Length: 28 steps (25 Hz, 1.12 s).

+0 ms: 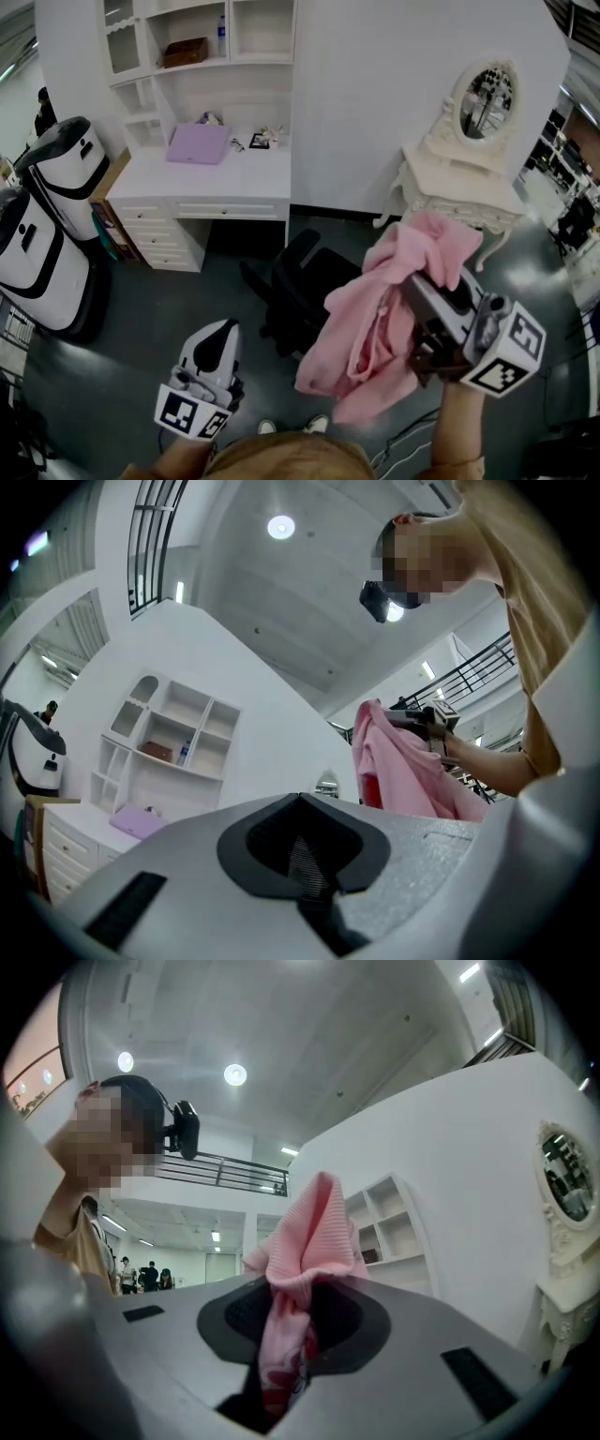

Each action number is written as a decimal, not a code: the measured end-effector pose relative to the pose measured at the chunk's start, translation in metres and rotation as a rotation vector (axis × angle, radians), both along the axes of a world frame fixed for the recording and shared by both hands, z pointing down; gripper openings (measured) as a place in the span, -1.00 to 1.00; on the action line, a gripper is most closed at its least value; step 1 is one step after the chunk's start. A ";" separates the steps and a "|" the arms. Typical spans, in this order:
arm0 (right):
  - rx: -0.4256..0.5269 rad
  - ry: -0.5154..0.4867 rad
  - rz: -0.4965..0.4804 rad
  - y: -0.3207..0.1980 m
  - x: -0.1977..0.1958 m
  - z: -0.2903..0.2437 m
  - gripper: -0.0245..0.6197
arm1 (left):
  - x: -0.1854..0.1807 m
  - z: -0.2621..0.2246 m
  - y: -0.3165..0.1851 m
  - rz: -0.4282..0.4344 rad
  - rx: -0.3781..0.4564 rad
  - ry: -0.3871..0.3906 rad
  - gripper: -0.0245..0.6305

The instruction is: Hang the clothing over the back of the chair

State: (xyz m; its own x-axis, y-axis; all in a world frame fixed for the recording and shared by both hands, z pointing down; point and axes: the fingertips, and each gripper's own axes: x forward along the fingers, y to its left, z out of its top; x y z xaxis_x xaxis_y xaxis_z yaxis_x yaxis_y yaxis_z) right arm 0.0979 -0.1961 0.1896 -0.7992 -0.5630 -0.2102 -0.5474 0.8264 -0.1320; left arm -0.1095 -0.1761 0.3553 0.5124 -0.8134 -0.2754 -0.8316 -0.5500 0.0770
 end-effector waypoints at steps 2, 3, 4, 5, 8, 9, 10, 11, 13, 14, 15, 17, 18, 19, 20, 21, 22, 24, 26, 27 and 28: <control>-0.036 -0.004 -0.020 -0.012 -0.004 0.002 -0.67 | 0.000 -0.003 0.005 -0.010 0.006 0.000 -0.92; -0.053 -0.007 -0.029 -0.017 -0.005 0.005 -0.67 | 0.000 -0.003 0.008 -0.015 0.009 -0.001 -0.92; -0.067 -0.006 -0.034 -0.022 -0.006 0.009 -0.67 | -0.001 -0.003 0.010 -0.021 0.011 -0.002 -0.92; -0.078 -0.003 -0.036 -0.027 -0.008 0.013 -0.67 | -0.004 -0.003 0.012 -0.026 0.013 -0.003 -0.92; -0.111 0.010 -0.039 -0.046 -0.014 0.024 -0.67 | -0.014 -0.005 0.014 -0.044 0.013 -0.004 -0.92; -0.125 0.011 -0.039 -0.053 -0.015 0.029 -0.67 | -0.016 -0.005 0.015 -0.050 0.013 -0.005 -0.92; -0.139 0.011 -0.040 -0.059 -0.015 0.034 -0.67 | -0.018 -0.005 0.015 -0.055 0.012 -0.005 -0.92; -0.150 0.013 -0.045 -0.064 -0.016 0.038 -0.67 | -0.019 -0.004 0.016 -0.059 0.010 -0.007 -0.92; -0.165 0.021 -0.063 -0.075 -0.019 0.046 -0.67 | -0.019 -0.004 0.019 -0.067 0.007 -0.009 -0.92; -0.186 0.024 -0.062 -0.081 -0.018 0.054 -0.67 | -0.019 -0.003 0.019 -0.071 0.006 -0.010 -0.92; -0.218 0.028 -0.050 -0.088 -0.014 0.064 -0.67 | -0.019 -0.003 0.020 -0.075 0.005 -0.011 -0.92; -0.261 0.058 -0.024 -0.099 -0.009 0.084 -0.66 | -0.018 -0.002 0.021 -0.082 0.000 -0.013 -0.92; -0.269 0.080 -0.018 -0.103 -0.009 0.092 -0.66 | -0.018 -0.001 0.021 -0.086 -0.004 -0.014 -0.92; -0.277 0.097 -0.016 -0.106 -0.009 0.098 -0.66 | -0.018 0.001 0.021 -0.090 -0.009 -0.014 -0.92; -0.285 0.107 -0.019 -0.109 -0.009 0.104 -0.66 | -0.018 0.002 0.020 -0.093 -0.013 -0.015 -0.92; -0.295 0.112 -0.023 -0.113 -0.009 0.108 -0.65 | -0.018 0.003 0.020 -0.097 -0.016 -0.015 -0.92; -0.306 0.115 -0.026 -0.117 -0.009 0.113 -0.65 | -0.018 0.005 0.020 -0.100 -0.020 -0.015 -0.92; -0.322 0.125 -0.033 -0.126 -0.007 0.120 -0.64 | -0.017 0.007 0.020 -0.109 -0.025 -0.015 -0.92; -0.338 0.138 -0.043 -0.132 -0.007 0.133 -0.62 | -0.017 0.012 0.021 -0.117 -0.030 -0.016 -0.92; -0.360 0.146 -0.040 -0.135 -0.005 0.144 -0.61 | -0.018 0.014 0.022 -0.120 -0.033 -0.017 -0.92; -0.383 0.158 -0.032 -0.137 -0.003 0.155 -0.60 | -0.018 0.016 0.023 -0.123 -0.036 -0.017 -0.92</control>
